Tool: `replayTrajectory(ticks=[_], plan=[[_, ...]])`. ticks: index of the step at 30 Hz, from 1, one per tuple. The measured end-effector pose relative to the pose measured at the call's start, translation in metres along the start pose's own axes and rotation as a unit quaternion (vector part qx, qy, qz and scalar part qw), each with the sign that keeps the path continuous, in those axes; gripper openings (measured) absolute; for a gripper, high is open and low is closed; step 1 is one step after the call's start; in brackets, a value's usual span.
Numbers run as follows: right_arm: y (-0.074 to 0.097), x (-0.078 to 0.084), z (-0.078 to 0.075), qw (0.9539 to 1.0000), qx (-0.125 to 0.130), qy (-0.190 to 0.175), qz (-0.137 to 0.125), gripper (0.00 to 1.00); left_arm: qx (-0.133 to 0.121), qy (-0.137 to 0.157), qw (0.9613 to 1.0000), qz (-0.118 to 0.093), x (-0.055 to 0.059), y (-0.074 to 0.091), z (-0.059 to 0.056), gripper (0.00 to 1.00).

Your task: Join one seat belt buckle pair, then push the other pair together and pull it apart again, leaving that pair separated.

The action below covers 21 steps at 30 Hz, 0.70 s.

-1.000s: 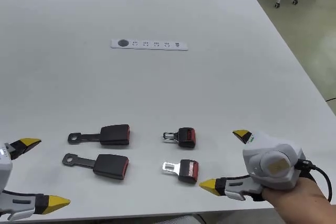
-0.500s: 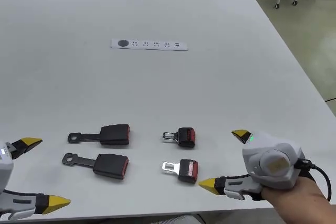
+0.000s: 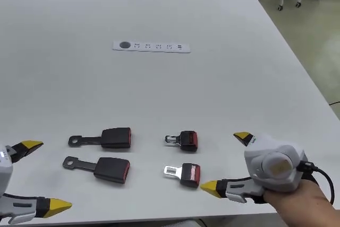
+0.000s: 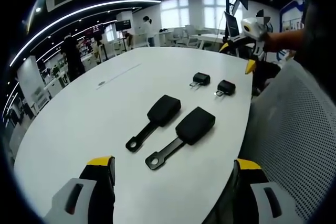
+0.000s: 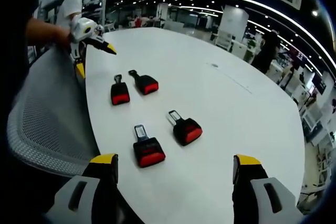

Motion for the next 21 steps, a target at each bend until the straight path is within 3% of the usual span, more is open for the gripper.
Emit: replayTrajectory(ticks=[5, 21], plan=[[0.0011, 0.0000, -0.0004, 1.0000, 0.001, -0.001, 0.001, 0.91, 0.003, -0.009, 0.9999, 0.007, 0.0004, -0.0004, -0.0035, 0.94], [-0.0004, 0.0004, 0.0009, 1.0000, -0.002, -0.006, 0.002, 0.91, 0.001, -0.006, 0.9999, 0.009, 0.0016, 0.0011, 0.0013, 0.94]])
Point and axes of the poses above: the centre of the closed fingertips' face, and the gripper's own axes: y roughly backward along the fingers, z roughly to its left, x roughly out of its underside, the point moved 4 cm from there along y, roughly backward along the fingers, and after that the axes turned 3 degrees about -z, right-handed, at the moved point
